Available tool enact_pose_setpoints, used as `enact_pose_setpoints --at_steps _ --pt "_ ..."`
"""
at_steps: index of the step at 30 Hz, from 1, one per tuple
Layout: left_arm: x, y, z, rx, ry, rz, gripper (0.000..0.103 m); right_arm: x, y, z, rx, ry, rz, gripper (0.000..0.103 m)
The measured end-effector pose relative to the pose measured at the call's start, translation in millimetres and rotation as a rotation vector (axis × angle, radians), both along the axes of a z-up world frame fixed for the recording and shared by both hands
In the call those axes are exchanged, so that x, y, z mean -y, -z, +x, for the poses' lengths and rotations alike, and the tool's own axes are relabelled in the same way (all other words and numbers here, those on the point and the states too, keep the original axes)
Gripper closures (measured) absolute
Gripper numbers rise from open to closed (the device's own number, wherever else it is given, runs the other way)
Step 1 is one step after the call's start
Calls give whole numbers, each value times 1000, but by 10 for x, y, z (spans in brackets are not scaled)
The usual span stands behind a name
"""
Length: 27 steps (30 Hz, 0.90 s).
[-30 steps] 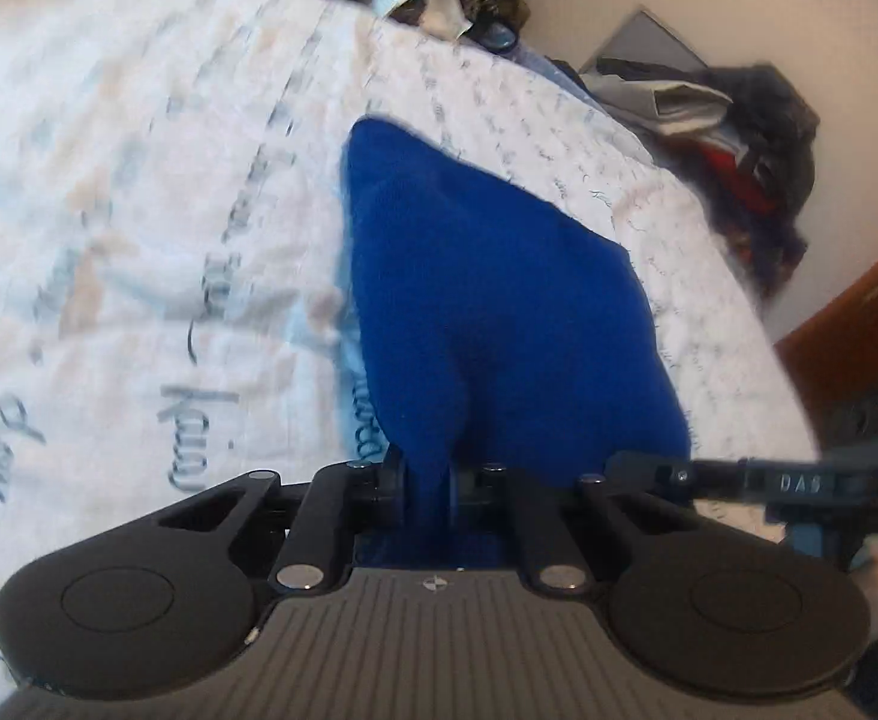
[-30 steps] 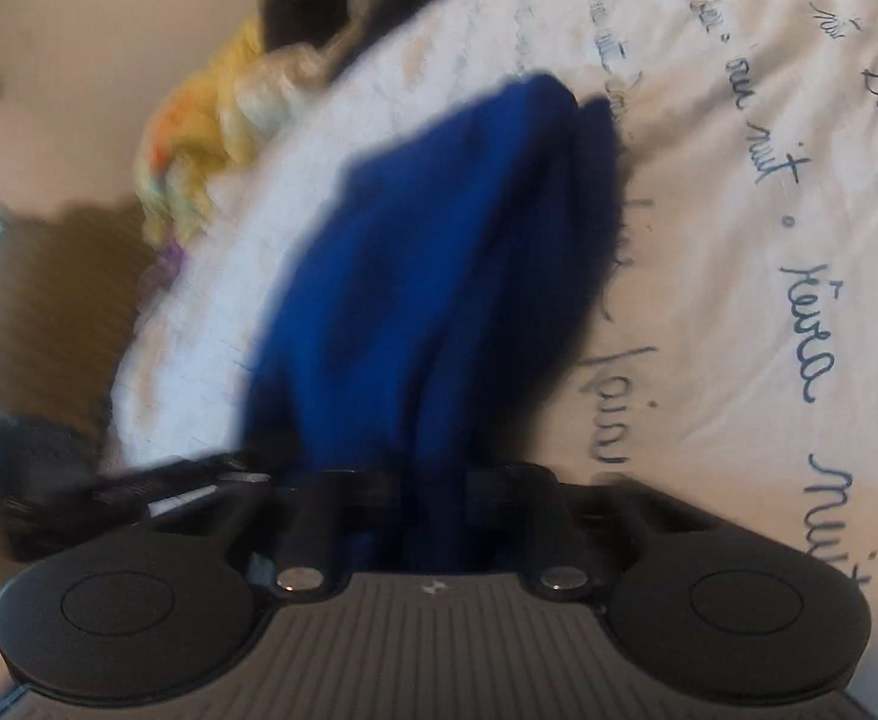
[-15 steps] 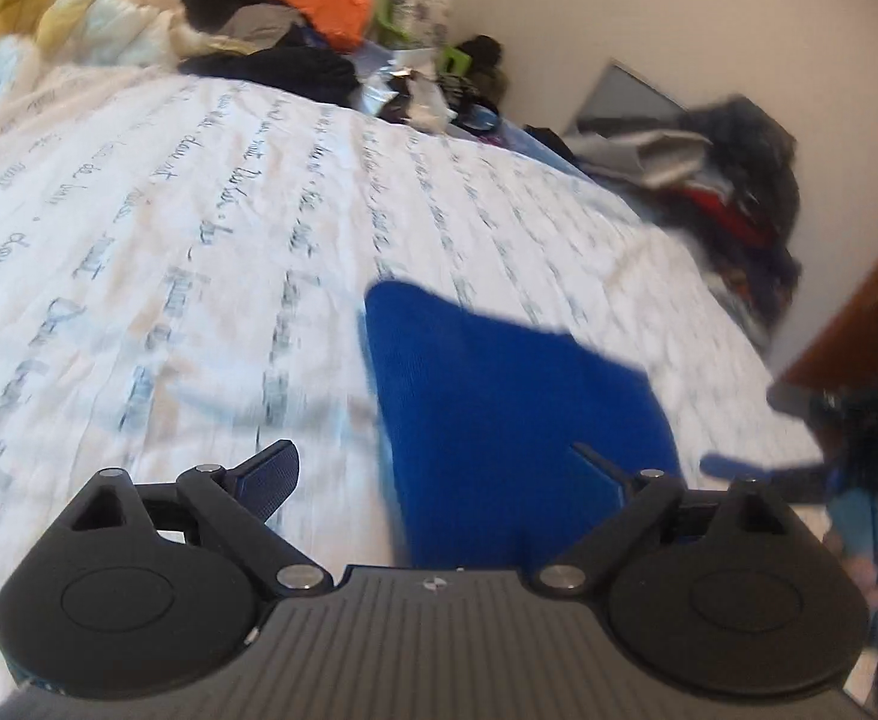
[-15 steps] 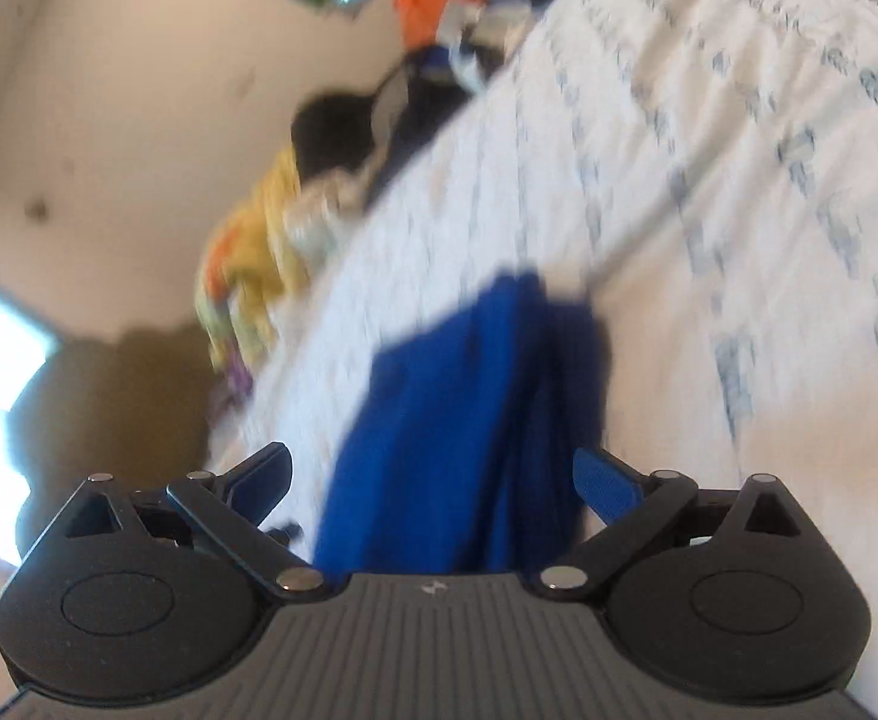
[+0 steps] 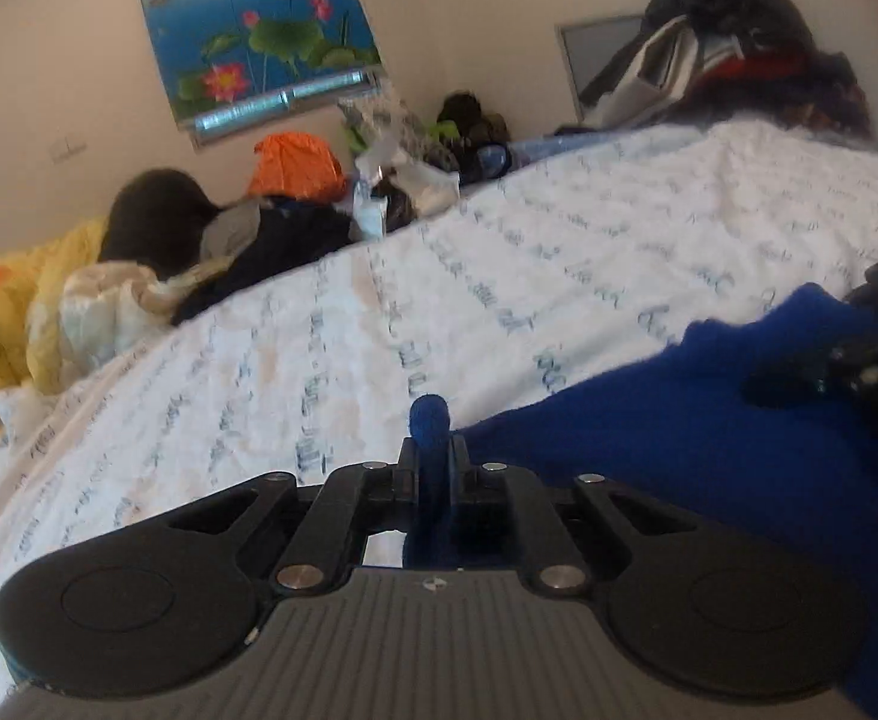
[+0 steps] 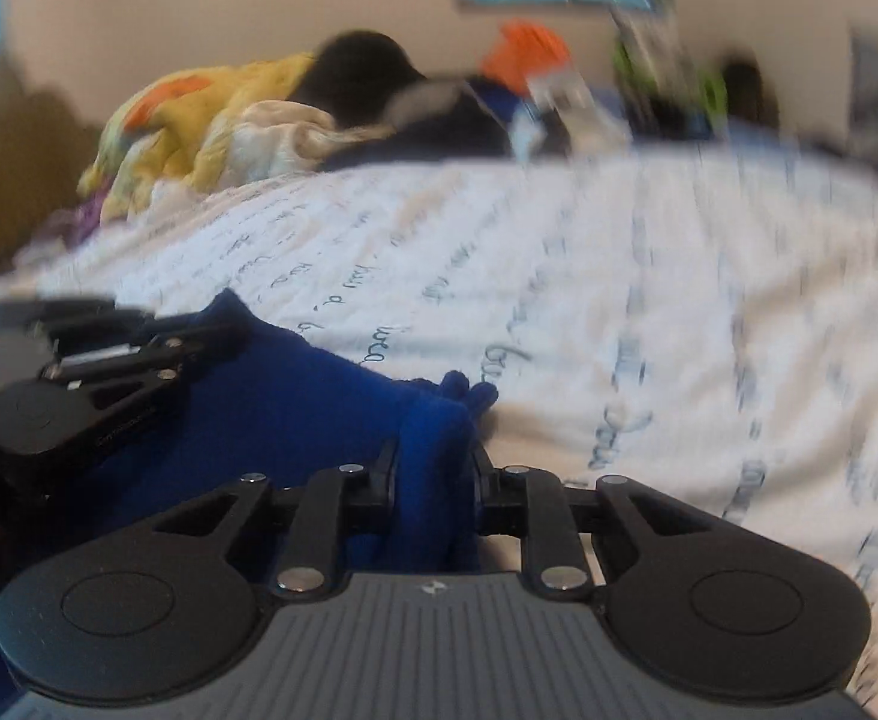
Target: Fold small clothes
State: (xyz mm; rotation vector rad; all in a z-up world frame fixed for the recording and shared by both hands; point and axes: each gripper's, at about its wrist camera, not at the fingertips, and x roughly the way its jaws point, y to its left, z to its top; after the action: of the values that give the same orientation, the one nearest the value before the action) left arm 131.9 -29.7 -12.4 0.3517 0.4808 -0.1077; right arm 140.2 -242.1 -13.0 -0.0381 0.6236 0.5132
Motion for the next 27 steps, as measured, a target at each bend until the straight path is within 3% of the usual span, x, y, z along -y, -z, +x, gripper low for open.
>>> enact_pose_setpoints --at_steps 2,4,6,7,8,9,11,13,15,17,18,20,24,26,27 --pt "-80 48 -47 -4 -15 -23 87 56 62 -12 8 16 36 75" --pt "-117 92 -169 12 -34 5 78 211 69 118 -83 78 121 46" --pt "-184 21 -380 38 -56 3 62 387 13 154 -177 142 207 42" --pt "-234 -46 -519 53 -64 -29 57 471 -79 121 -194 171 270 41" --pt "-275 -131 -671 67 -62 -72 45 540 -175 30 -182 181 322 41" --pt "-296 -218 -816 67 -59 -129 26 591 -280 -92 -158 175 366 41" --pt "-280 -328 -1040 17 -25 -265 12 541 -420 -239 -134 143 409 35" --pt "-169 -279 -1143 -100 39 -342 17 377 -421 -237 -176 90 416 33" --pt "-42 -127 -1177 -192 65 -343 30 179 -305 -116 -239 59 404 33" --pt "47 -7 -1190 -176 68 -286 29 98 -29 66 -347 64 391 34" --pt "77 46 -1207 -157 77 -251 26 130 50 93 -286 50 427 38" --pt "82 58 -1093 -148 80 -212 22 182 107 202 -288 64 467 43" --pt "-4 -167 -1209 -184 81 -255 24 140 -176 176 -384 124 408 39" --pt "-118 -304 -1381 -193 90 -317 18 176 -357 -161 -342 59 444 38" --pt "-153 -278 -1454 -219 91 -347 17 194 -382 -327 -338 26 482 32"
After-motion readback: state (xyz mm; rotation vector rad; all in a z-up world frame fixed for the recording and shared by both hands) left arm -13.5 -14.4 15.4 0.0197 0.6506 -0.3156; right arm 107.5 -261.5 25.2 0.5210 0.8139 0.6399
